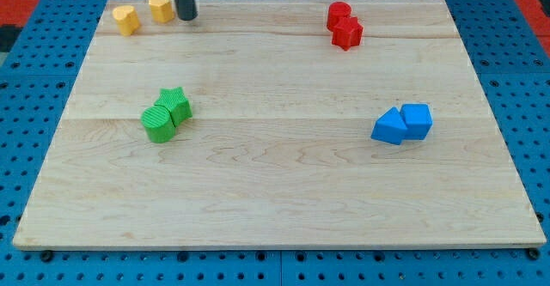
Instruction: Slide the yellow hexagon above the yellow heart
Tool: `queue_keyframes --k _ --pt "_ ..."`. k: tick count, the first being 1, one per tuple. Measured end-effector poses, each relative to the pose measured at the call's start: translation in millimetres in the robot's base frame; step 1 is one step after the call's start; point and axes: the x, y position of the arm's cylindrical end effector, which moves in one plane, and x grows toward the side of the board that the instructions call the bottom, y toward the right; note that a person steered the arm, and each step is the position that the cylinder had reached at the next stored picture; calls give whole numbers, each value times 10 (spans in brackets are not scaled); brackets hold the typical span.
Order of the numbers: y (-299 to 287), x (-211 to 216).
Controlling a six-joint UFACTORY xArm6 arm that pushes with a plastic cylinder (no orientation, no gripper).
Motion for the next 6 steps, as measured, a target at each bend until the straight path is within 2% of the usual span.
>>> queue_keyframes --k 1,2,4,5,6 --pt "-4 -166" --pt "-356 -261" --pt "-632 -274" --pt "-608 -251" --pt "-10 179"
